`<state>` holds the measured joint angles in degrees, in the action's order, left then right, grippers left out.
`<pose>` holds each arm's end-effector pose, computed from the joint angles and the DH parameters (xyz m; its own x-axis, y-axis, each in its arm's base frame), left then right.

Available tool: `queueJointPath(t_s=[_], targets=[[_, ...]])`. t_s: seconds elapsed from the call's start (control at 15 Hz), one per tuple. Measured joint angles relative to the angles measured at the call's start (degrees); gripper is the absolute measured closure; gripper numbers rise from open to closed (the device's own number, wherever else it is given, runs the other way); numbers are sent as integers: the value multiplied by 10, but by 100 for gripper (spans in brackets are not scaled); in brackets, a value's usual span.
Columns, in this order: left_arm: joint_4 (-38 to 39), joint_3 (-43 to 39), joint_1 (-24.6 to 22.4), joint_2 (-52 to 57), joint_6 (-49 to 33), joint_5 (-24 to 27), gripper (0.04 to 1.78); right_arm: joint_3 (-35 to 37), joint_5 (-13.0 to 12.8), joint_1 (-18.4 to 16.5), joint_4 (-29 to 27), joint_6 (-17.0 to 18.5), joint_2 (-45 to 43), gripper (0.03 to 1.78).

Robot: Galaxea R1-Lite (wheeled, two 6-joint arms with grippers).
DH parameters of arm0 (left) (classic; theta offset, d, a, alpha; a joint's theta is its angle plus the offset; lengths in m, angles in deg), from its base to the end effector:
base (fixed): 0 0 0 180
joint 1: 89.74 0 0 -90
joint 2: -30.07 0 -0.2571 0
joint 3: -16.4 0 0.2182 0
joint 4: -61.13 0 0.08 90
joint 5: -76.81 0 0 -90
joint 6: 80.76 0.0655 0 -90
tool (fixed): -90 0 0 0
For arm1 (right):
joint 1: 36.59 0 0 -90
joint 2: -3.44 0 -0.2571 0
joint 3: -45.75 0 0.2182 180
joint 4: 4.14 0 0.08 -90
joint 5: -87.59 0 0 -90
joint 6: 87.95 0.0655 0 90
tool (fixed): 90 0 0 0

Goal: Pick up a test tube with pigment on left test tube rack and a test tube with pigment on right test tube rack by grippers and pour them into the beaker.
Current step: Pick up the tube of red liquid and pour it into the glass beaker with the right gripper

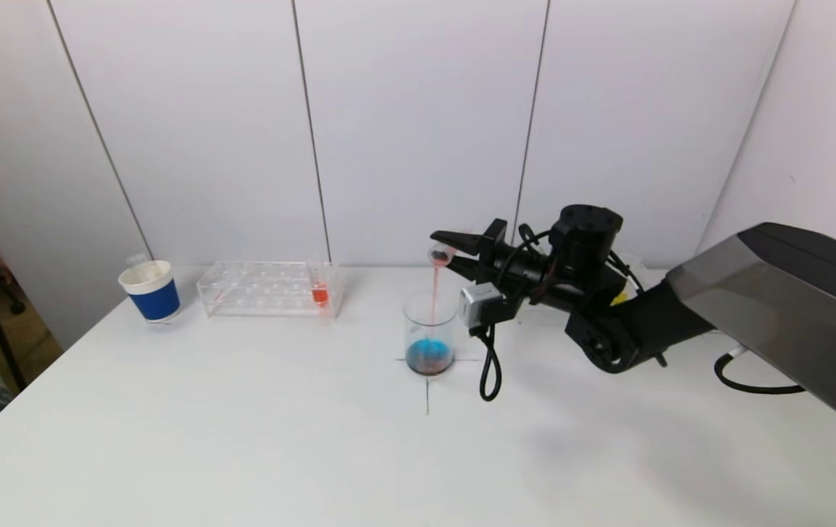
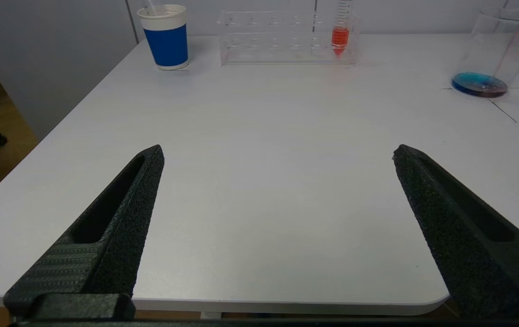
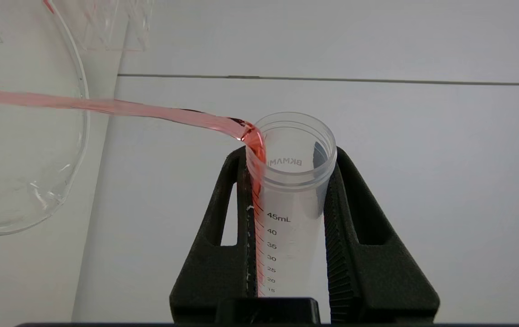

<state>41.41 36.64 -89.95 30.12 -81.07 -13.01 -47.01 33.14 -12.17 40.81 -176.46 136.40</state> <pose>0.0931 0.0001 0.0769 1.0000 0.0005 0.0099 -0.0005 1.0000 -0.0054 0.4165 0.2309 0.0584 0.4979 0.8646 0.0674 0.0529 0.0473 -0.9975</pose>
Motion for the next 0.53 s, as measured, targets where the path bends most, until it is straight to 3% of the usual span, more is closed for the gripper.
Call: queueJointPath(t_s=[0.53], targets=[[0,0,0,0,0,0,6,-22,1,-1,-28,-58,-1,133]])
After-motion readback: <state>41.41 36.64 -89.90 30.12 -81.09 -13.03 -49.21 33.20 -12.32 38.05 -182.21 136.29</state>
